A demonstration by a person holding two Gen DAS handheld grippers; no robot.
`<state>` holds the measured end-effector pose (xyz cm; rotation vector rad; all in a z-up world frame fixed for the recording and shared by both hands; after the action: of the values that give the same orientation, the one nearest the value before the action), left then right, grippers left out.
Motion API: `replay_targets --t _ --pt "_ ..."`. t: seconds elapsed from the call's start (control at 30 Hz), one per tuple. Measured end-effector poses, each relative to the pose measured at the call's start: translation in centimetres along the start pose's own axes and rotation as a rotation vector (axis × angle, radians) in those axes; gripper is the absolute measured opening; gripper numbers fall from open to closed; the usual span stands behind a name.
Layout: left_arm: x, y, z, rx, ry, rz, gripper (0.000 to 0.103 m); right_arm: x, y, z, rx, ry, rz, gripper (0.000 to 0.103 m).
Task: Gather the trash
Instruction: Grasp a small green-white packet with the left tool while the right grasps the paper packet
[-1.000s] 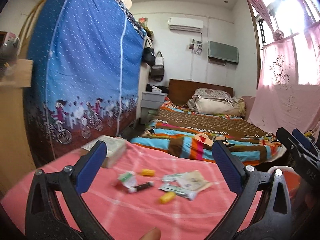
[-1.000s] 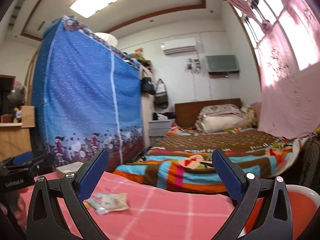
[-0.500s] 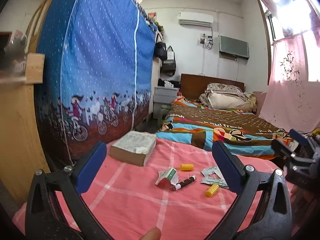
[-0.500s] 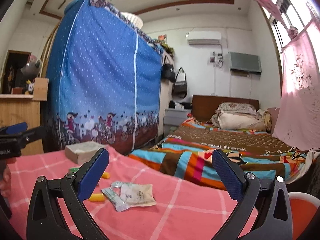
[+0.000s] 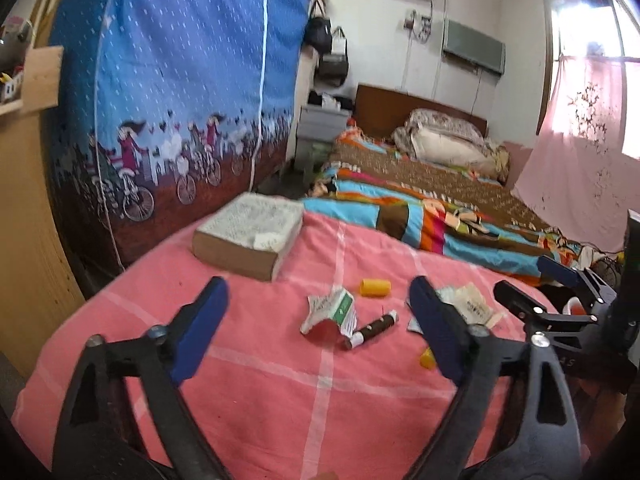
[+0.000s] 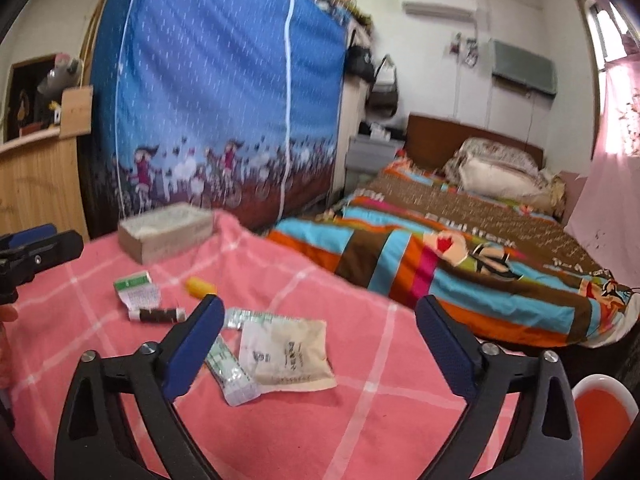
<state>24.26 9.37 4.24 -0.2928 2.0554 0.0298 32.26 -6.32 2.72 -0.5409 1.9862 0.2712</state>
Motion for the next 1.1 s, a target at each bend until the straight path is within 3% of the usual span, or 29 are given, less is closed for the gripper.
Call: replay_targets --t 0.27,0.47,0.67,0.87,1.1 --pt "0.4 -0.1 3.4 0.09 0.189 -0.007 0.058 0.6 -0.7 2.5 -0.054 0.136 0.044 0.08" --pt "0.8 0.2 6.0 0.116 0.309 -0.049 0.047 1.0 -0.8 4.0 -0.098 0.21 0.068 0.07" --pt "0.9 0.0 6.3 0.125 0.315 -0.046 0.031 1.4 -0.9 5.0 -0.147 0.275 0.087 0.064" --pt "0.7 -0.3 6.0 0.134 0.302 -0.031 0.017 1.7 -0.9 5.1 -0.182 0.293 0.096 0.051" --pt "0.6 -0.1 5.0 0.132 0.255 -0.034 0.012 1.6 -1.4 4.4 -0.191 0.259 0.118 0.029"
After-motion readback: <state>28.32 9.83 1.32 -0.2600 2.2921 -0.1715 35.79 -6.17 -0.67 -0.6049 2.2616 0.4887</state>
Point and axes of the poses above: each gripper's, at about its wrist camera, not at the fingertips, and z roughly the way its jaws point, y to its left, x to its underside, the point moved 1 cm from there along z, roughly the way its jaws point, and after that the axes turned 7 degrees about -x, right-handed, at the moved point
